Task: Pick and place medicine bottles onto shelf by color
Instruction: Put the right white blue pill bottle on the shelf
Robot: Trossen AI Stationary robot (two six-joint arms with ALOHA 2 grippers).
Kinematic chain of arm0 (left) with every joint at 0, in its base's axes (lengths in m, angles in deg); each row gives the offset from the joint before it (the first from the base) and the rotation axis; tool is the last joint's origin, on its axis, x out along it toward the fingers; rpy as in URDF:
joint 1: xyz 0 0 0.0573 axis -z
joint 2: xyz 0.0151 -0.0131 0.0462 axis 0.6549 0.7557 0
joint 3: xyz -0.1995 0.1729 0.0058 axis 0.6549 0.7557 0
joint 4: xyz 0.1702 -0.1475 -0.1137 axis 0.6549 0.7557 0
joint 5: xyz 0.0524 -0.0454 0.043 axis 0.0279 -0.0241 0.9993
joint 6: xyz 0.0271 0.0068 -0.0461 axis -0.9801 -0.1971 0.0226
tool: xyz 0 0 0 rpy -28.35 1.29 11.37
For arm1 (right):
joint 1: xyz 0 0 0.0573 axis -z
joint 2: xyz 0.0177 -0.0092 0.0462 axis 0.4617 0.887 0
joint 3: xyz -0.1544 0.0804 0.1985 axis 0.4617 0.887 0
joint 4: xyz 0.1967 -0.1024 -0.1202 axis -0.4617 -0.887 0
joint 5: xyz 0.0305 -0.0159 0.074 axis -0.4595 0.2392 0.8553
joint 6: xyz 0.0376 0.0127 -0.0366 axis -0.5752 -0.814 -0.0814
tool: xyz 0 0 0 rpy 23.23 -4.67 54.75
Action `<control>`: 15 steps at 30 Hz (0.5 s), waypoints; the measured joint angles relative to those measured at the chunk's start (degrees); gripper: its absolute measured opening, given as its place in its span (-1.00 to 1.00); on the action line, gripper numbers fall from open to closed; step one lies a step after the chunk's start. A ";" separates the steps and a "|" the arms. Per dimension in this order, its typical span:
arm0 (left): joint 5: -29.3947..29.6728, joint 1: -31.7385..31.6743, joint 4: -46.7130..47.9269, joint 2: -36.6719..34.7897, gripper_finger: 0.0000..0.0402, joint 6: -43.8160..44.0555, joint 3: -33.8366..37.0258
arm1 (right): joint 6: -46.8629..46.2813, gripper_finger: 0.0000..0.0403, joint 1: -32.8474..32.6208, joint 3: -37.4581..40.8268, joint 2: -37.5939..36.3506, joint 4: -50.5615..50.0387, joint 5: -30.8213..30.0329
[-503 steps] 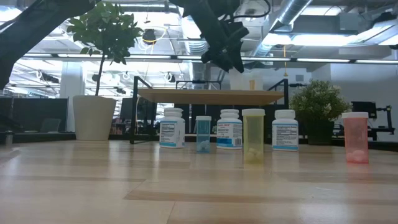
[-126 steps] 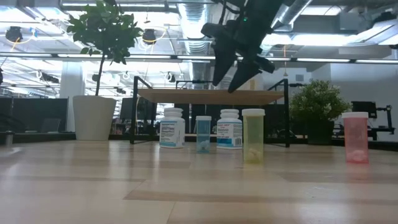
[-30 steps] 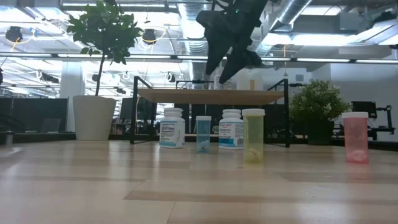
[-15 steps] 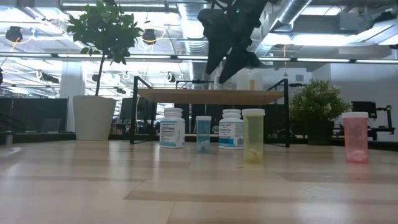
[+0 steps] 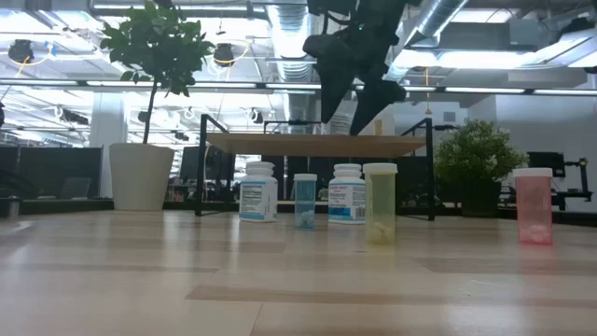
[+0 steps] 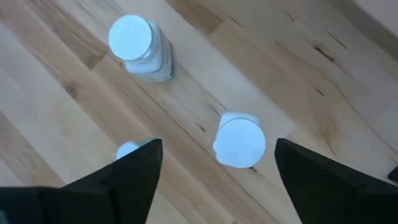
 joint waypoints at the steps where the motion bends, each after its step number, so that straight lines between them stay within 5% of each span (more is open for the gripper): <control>1: 0.00 0.00 0.00 0.01 -0.14 0.00 0.00 | -0.02 0.70 0.00 0.00 0.02 -0.14 0.06; 15: 0.00 0.00 0.00 0.00 -0.14 -0.82 0.00 | -5.91 0.64 -1.52 5.42 -0.03 0.10 -5.14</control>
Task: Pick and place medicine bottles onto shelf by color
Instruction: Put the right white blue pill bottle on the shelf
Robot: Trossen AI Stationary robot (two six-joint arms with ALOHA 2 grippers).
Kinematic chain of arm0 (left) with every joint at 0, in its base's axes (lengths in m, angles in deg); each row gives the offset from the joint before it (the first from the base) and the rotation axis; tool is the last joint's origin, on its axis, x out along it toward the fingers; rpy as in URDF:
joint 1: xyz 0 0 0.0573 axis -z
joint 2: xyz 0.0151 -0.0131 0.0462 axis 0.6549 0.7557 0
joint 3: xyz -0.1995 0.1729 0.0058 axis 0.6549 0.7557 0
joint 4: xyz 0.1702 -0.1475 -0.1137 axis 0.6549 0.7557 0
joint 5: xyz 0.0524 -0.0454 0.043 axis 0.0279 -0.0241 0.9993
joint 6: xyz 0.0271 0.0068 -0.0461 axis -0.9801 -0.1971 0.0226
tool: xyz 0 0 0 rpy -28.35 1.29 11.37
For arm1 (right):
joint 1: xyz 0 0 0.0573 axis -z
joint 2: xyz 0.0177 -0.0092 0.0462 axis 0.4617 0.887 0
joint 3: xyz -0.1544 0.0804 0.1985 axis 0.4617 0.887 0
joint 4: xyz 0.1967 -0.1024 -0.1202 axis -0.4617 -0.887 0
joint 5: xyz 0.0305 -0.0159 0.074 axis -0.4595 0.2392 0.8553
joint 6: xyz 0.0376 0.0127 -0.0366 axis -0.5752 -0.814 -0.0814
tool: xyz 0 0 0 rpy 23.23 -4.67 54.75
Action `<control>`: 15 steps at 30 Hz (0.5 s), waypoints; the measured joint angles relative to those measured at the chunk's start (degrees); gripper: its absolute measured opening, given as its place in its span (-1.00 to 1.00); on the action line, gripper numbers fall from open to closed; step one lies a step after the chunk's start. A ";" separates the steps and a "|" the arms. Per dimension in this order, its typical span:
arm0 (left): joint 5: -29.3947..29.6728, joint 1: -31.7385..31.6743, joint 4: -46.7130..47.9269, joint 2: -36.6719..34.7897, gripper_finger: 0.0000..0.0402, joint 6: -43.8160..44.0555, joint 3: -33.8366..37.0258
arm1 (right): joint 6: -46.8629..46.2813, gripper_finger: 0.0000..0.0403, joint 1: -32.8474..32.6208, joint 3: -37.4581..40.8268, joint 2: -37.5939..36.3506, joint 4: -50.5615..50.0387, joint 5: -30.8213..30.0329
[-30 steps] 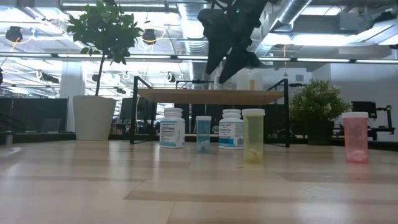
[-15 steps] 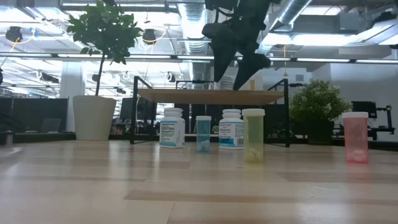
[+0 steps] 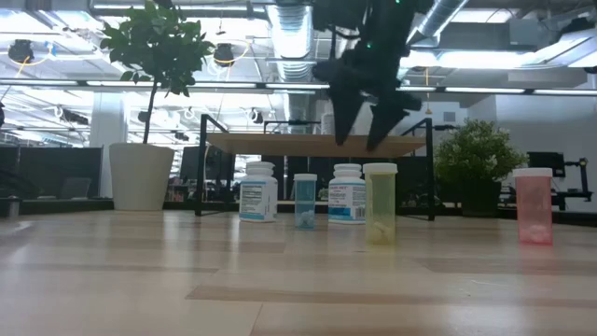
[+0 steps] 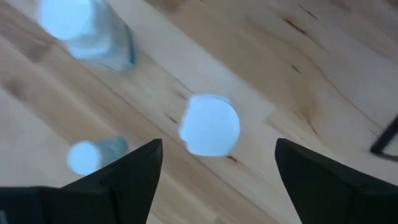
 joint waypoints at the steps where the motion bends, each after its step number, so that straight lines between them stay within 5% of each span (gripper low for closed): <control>1: 0.02 0.00 -0.01 0.00 -0.14 -0.14 0.00 | -0.09 0.64 0.01 0.21 0.05 -0.05 -0.02; 15: 0.02 0.00 0.00 0.00 -0.14 -0.34 0.00 | 0.79 0.64 -0.20 4.21 -0.02 8.64 -0.28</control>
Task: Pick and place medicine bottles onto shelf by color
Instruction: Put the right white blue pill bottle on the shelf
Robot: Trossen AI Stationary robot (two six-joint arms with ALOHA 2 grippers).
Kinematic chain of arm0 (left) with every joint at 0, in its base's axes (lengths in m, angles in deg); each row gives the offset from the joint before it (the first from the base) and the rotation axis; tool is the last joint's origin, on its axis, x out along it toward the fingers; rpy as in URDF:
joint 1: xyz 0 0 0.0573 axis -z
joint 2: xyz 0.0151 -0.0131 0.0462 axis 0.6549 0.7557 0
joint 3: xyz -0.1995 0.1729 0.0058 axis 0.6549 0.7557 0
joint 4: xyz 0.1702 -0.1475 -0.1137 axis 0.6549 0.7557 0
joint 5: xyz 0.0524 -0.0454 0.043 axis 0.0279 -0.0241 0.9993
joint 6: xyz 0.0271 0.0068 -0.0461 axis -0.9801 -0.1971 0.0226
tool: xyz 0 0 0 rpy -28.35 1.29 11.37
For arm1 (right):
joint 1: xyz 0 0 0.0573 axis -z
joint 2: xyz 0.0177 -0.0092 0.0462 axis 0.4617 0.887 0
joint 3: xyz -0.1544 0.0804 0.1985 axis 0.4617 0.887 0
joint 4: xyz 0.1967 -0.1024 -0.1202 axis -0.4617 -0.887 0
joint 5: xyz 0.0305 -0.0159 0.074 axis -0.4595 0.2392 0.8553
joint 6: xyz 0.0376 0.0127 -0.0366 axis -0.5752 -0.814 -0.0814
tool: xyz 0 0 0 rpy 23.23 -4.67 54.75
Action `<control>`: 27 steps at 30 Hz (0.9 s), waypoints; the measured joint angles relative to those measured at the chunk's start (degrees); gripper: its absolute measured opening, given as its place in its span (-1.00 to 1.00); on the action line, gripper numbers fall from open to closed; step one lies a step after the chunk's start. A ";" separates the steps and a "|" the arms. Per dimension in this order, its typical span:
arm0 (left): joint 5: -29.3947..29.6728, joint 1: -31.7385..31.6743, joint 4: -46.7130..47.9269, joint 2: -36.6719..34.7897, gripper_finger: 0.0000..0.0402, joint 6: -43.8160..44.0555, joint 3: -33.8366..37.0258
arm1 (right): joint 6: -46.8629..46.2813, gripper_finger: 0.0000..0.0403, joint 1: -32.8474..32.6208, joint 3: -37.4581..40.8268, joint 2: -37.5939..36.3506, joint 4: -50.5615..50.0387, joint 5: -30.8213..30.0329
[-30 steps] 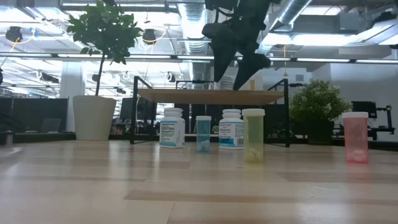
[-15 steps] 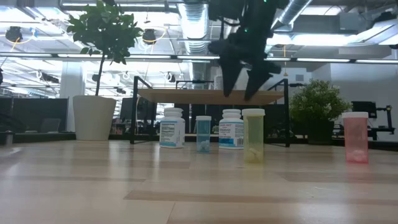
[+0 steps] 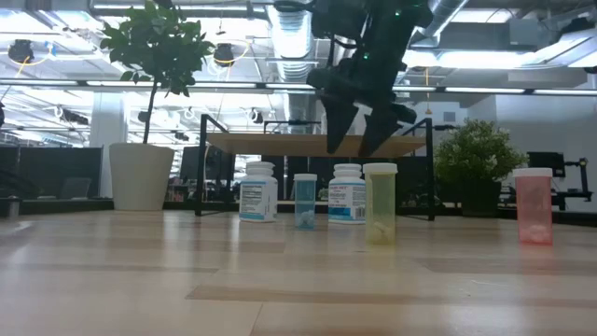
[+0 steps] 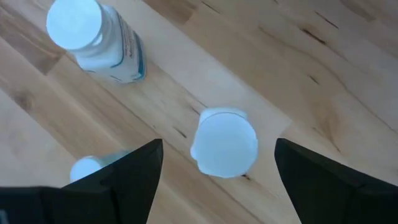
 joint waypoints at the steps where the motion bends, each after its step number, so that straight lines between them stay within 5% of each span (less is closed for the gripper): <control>1: -0.01 0.00 -0.02 0.00 -0.14 -0.02 0.00 | -0.14 0.64 0.00 0.08 0.00 0.31 0.00; 15: -0.01 0.02 -0.02 0.00 -0.14 0.00 0.00 | 0.35 0.64 -0.20 0.01 7.52 1.95 1.36; 27: -0.02 0.02 -0.01 0.02 -0.14 -0.44 0.00 | 0.35 0.57 0.67 -0.39 5.21 1.86 1.77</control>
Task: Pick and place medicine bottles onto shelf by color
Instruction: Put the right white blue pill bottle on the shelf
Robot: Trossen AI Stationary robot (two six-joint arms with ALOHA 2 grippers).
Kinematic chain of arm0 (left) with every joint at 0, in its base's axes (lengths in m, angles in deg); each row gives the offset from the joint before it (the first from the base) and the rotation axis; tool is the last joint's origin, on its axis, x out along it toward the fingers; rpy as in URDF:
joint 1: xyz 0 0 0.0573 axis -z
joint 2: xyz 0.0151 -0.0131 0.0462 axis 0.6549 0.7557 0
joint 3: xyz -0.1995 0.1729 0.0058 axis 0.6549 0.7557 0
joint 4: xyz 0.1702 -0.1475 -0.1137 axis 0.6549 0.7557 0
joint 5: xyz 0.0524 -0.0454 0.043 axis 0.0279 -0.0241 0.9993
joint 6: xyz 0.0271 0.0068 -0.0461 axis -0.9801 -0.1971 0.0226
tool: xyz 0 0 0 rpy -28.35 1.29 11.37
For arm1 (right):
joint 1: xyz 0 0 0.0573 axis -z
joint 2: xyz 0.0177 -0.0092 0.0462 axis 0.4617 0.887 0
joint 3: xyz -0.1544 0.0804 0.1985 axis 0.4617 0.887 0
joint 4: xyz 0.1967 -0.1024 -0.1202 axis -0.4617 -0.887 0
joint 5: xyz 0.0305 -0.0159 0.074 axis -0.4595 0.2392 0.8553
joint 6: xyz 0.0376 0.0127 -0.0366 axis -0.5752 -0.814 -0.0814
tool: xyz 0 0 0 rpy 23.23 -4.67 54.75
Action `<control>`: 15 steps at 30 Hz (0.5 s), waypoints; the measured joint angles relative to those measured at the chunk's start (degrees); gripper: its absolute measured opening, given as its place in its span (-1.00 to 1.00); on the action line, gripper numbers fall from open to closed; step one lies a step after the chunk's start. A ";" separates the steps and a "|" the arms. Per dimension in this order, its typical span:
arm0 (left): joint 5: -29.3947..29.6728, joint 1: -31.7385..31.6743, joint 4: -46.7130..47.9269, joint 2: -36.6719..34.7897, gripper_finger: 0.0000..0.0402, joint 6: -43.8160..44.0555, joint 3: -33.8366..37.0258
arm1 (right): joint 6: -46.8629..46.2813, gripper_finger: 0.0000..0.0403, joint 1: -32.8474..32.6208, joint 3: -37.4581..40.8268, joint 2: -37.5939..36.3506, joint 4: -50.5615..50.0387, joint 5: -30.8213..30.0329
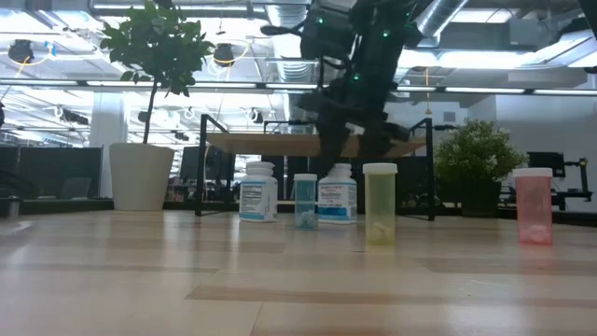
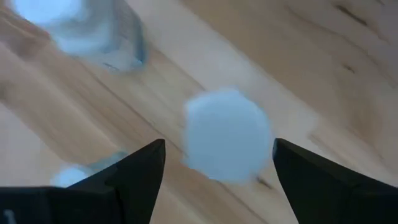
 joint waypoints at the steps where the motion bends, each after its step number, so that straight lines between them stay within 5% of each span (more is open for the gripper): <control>1: 0.00 0.00 -0.01 0.00 -0.14 0.00 0.00 | -0.01 0.55 0.07 0.08 0.00 -0.42 0.03; 15: 0.00 0.00 0.01 0.00 -0.14 -1.85 0.00 | 10.63 0.24 0.09 0.09 -0.07 0.16 1.48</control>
